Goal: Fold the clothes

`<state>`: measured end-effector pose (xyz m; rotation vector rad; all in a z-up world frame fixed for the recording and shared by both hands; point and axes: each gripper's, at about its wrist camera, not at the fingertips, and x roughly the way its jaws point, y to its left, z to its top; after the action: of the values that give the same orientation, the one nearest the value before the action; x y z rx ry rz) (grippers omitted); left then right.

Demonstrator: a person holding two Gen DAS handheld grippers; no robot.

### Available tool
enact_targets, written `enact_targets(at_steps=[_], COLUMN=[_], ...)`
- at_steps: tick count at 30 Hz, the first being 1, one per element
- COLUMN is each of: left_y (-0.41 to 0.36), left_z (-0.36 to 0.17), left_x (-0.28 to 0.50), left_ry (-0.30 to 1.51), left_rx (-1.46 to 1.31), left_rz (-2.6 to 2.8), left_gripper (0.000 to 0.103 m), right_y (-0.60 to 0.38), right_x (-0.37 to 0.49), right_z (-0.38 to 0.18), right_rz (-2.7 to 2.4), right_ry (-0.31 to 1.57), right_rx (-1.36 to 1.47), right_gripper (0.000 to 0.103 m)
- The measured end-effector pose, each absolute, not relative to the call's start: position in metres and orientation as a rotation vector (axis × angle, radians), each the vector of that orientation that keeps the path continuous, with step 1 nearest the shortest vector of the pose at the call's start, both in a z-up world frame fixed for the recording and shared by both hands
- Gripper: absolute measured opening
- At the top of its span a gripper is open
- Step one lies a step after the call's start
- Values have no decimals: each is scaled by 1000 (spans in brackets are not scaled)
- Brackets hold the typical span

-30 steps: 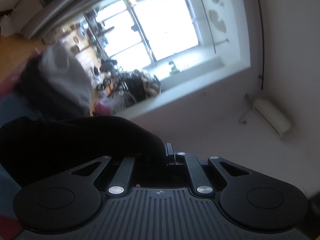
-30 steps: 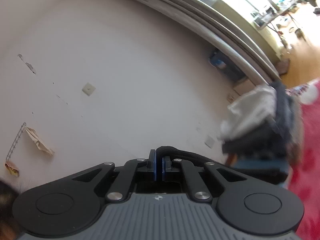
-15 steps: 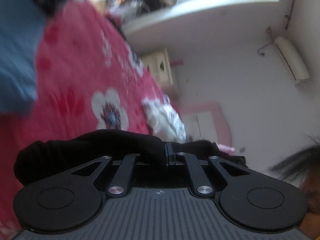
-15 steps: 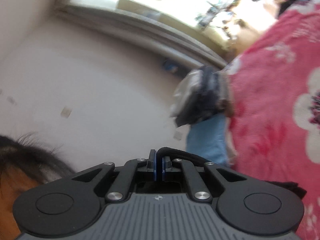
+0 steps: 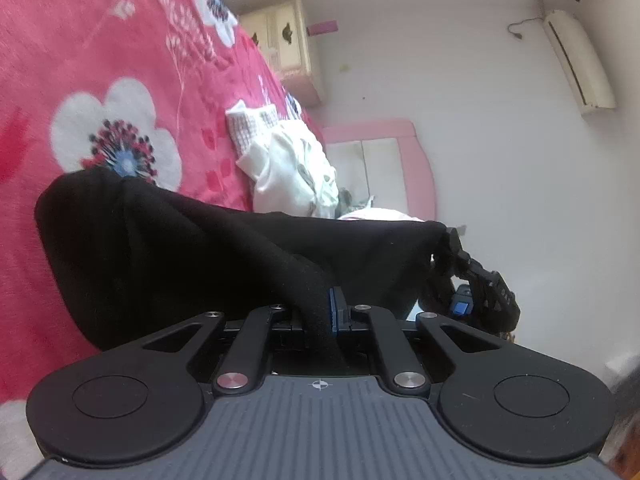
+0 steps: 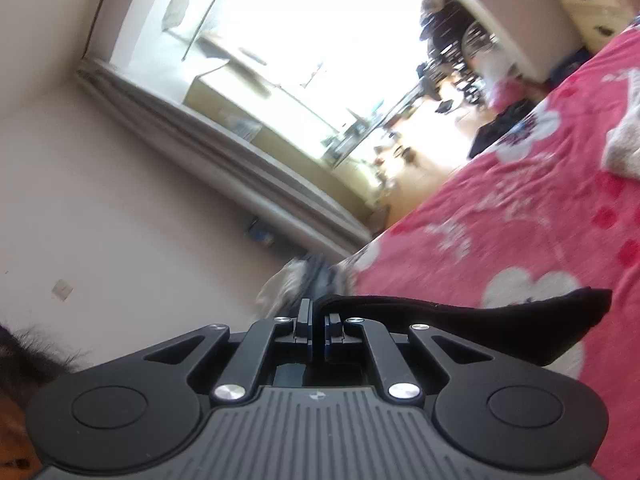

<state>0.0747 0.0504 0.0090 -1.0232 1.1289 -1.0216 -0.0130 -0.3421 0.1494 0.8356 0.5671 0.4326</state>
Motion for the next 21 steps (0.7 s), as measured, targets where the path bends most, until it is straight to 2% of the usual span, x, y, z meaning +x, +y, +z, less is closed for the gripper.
enact_targets(at_steps=[13,21], left_y=[22,34], left_z=[1,51], left_x=[101,145], left_ry=[1158,1003], left_rx=[-994,-951], left_rz=[-931,-892], left_gripper=[7,7], right_y=[-384,-387], right_x=[8,51], right_z=[96,115], right_rz=[364,416], right_ry=[564,469], right_rx=[921,909], right_gripper=[6,6])
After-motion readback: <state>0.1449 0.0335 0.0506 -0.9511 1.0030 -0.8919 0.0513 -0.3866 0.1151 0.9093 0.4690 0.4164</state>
